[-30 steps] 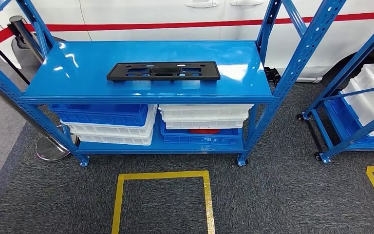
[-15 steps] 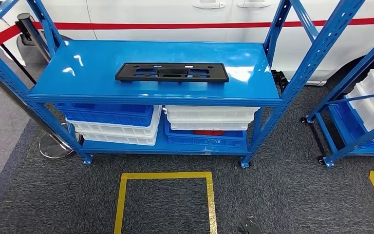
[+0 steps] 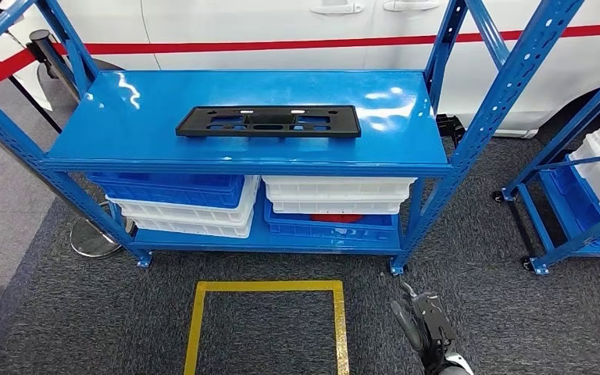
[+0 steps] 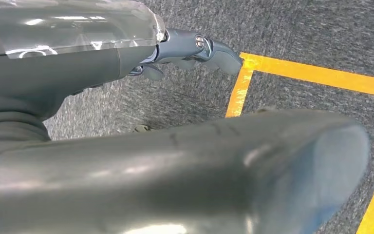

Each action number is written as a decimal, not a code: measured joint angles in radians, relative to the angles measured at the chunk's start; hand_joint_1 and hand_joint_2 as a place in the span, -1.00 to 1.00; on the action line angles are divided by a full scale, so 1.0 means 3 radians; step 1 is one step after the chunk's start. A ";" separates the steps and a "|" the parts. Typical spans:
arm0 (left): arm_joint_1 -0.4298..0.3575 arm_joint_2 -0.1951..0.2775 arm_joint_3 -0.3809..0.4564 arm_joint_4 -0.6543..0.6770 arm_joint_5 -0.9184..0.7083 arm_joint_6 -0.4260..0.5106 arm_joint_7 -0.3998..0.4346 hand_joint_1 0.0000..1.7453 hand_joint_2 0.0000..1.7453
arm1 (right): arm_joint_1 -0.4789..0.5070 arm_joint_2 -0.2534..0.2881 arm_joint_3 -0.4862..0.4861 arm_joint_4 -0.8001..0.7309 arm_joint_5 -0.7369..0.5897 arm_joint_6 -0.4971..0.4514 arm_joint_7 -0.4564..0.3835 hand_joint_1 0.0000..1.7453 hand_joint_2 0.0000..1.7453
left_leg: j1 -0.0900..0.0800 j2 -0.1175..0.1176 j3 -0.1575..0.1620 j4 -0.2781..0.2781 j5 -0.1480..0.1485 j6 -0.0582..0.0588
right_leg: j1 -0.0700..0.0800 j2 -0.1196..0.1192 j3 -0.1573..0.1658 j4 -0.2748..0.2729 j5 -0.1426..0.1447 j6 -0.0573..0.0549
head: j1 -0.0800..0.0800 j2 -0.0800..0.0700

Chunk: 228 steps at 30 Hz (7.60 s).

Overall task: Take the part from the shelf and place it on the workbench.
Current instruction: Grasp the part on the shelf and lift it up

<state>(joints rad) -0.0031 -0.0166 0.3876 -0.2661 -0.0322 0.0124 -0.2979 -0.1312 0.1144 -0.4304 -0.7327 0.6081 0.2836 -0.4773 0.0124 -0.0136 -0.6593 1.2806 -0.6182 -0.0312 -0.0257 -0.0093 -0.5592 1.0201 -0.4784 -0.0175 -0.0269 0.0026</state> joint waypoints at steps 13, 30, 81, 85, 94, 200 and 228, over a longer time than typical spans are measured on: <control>-0.0036 -0.0009 0.0138 0.0031 -0.0025 -0.0009 -0.0055 -1.00 -1.00 | -0.0084 -0.0037 0.0751 -0.1305 -0.0699 0.0322 -0.0240 -1.00 -1.00 | -0.0013 0.0022 0.0304 -0.0884 0.0515 0.0202 | 0.0008 0.0002 -0.0135 0.0437 -0.0289 0.0164 | 0.0007 0.0000; -0.0099 -0.0041 0.0329 0.0078 -0.0104 -0.0016 -0.0090 -1.00 -1.00 | -0.0256 -0.0202 0.1977 -0.2887 -0.1719 0.0690 -0.0564 -1.00 -1.00 | -0.0012 0.0010 0.0055 -0.0102 0.0093 0.0029 | 0.0035 0.0018 0.0146 -0.0115 -0.0060 -0.0029 | -0.0031 0.0000; -0.0030 -0.0040 0.0617 0.0198 -0.0811 0.0140 -0.0025 -1.00 -1.00 | 0.0139 -0.0700 0.2934 -0.3271 -0.0547 -0.1207 -0.0590 -1.00 1.00 | -0.0048 0.0022 0.0357 -0.0921 0.0516 0.0189 | 0.0090 0.0048 -0.0250 0.0319 0.0015 0.0028 | -0.0059 -0.0001; -0.0040 -0.0064 0.0628 0.0198 -0.0846 0.0104 -0.0068 -1.00 -1.00 | 0.0046 -0.0686 0.3176 -0.3077 0.0125 -0.1719 -0.0385 -1.00 1.00 | -0.0049 0.0024 0.0361 -0.0928 0.0502 0.0138 | 0.0123 0.0047 -0.0094 -0.0036 0.0100 -0.0019 | -0.0058 -0.0001; -0.0046 -0.0086 0.0672 0.0197 -0.0937 0.0059 -0.0119 -1.00 -1.00 | -0.0352 -0.0533 0.3699 -0.2481 0.1383 -0.2312 0.0239 -1.00 1.00 | 0.0002 0.0027 -0.0048 -0.0081 0.0168 0.0001 | 0.0072 0.0031 -0.0048 -0.0100 0.0119 -0.0051 | -0.0064 -0.0001; -0.0077 -0.0019 0.1384 0.0196 -0.1280 -0.0495 -0.0504 -1.00 1.00 | -0.0942 -0.0332 0.2895 -0.1089 0.1043 -0.3064 0.0065 1.00 1.00 | 0.0036 0.0037 0.0336 -0.0941 0.0556 0.0154 | 0.0081 0.0057 -0.0379 0.0677 -0.0324 0.0117 | 0.0004 -0.0001; -0.0160 -0.0014 0.1627 0.0192 -0.1412 -0.0387 -0.0624 -1.00 1.00 | -0.0677 -0.0415 0.3194 -0.3305 -0.3629 0.1037 0.0073 1.00 1.00 | 0.0002 0.0043 0.0391 -0.0917 0.0507 0.0150 | 0.0095 0.0026 -0.0223 0.0143 0.0029 0.0080 | 0.0004 -0.0001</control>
<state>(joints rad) -0.0510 -0.0209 0.8757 -0.2084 -0.4558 -0.1037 -0.4851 -0.3343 -0.0102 0.5278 -1.7242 -0.4806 0.5948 -0.4554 0.0131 -0.0008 -0.5420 1.0055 -0.4660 0.0139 0.0028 -0.0013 -0.6260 1.0630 -0.4696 0.0063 -0.0257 0.0023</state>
